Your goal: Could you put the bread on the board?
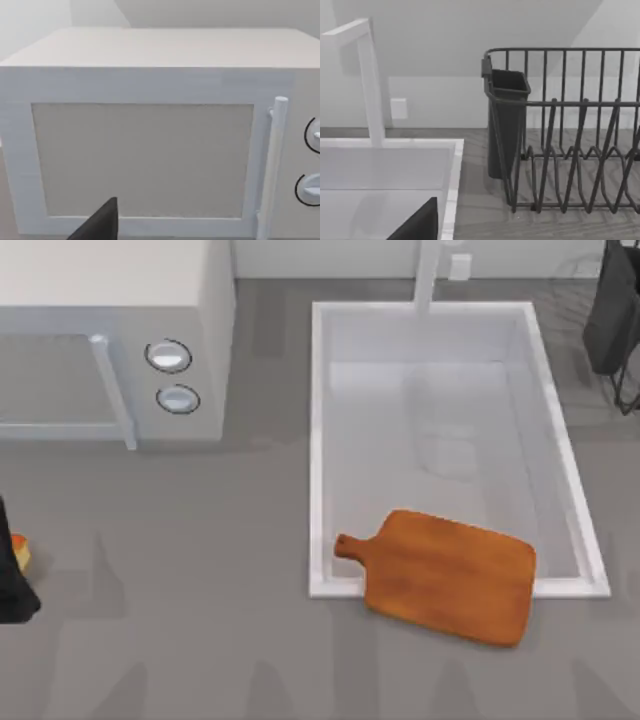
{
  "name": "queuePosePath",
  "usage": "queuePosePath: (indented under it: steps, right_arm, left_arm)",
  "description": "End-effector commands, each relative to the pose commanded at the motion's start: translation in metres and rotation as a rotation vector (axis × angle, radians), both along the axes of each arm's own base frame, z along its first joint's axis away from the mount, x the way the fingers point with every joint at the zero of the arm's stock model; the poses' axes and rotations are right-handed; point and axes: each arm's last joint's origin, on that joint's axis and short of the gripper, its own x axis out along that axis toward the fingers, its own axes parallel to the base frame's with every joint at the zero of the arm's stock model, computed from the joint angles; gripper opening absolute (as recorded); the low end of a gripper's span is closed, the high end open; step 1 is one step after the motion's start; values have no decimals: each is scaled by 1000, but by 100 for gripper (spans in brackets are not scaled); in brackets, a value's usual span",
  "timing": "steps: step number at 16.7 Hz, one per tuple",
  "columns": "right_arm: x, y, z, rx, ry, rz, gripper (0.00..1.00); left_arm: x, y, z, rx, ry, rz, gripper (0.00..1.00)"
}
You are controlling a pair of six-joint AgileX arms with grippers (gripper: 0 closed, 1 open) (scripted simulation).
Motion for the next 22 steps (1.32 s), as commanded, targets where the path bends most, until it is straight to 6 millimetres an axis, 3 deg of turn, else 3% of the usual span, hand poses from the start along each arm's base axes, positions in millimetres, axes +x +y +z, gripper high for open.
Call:
queuePosePath:
  steps: [4, 10, 12, 15, 19, 22]
  right_arm:
    - [0, 0, 0, 0, 0, 0, 100]
    - [0, 0, 0, 0, 0, 0, 100]
    - [0, 0, 0, 0, 0, 0, 100]
    - [0, 0, 0, 0, 0, 0, 100]
    - [0, 0, 0, 0, 0, 0, 100]
    - [0, 0, 0, 0, 0, 0, 100]
  left_arm:
    - [0, 0, 6, 14, 23, 3, 100]
    - [16, 2, 56, 129, 292, -6, 100]
    - [36, 4, 70, 176, 464, -23, 100]
    - [82, 9, 75, 235, 786, -68, 100]
    - [149, 20, 54, 272, 1184, -151, 100]
    - [185, 30, 32, 274, 1394, -208, 100]
